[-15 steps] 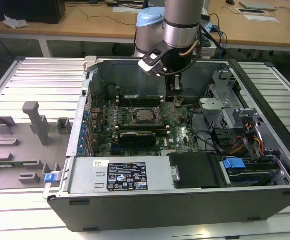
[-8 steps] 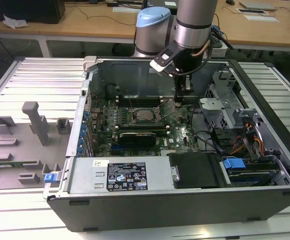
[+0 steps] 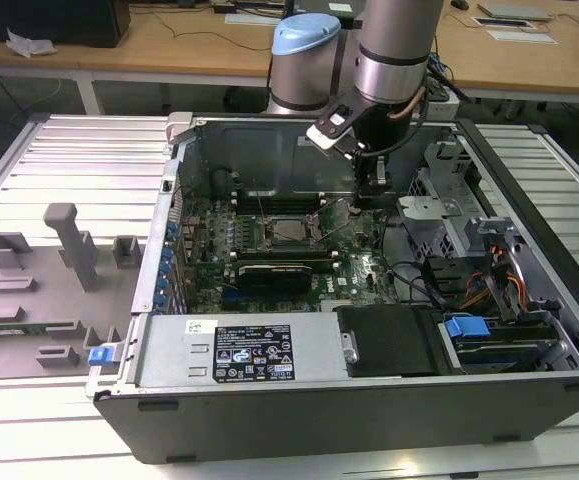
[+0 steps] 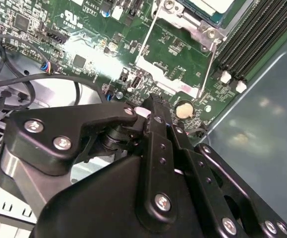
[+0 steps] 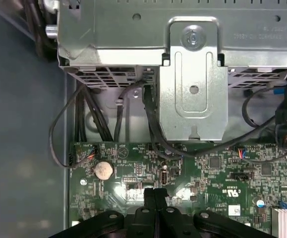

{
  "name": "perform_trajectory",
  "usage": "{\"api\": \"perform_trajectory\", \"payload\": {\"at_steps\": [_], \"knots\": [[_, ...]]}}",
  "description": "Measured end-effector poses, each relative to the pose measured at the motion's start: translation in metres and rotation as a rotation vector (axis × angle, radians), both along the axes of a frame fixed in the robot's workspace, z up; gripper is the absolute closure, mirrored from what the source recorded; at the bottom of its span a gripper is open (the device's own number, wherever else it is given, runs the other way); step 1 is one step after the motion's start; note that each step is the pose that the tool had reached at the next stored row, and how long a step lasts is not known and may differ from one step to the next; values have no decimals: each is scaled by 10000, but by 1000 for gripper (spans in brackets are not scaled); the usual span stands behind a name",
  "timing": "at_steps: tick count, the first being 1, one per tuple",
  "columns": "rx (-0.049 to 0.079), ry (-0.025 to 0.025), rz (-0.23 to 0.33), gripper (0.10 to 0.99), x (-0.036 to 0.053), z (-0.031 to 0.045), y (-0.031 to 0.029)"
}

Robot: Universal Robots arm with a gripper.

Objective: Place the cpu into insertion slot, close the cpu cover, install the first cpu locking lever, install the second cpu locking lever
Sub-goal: 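Close the cpu cover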

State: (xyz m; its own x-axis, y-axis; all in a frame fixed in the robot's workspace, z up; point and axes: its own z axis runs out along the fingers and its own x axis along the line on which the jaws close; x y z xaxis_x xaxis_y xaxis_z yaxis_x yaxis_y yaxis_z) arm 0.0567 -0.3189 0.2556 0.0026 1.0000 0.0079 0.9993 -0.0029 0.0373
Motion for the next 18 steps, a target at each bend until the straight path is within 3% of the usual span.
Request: {"api": "perform_trajectory", "payload": {"at_steps": [4,9,10,11,13,14,15,16,18], "knots": [[1,0,-11,980,3,-111,1],[-1,3,-11,980,3,-121,0],[1,45,-10,980,3,-122,0],[1,233,-11,980,4,-124,0],[0,493,-11,980,7,-125,0],[0,734,-10,980,10,-127,0],[0,896,-12,980,11,-128,0],[0,996,-11,980,12,-128,0],[-1,999,-12,980,12,-128,0]]}}
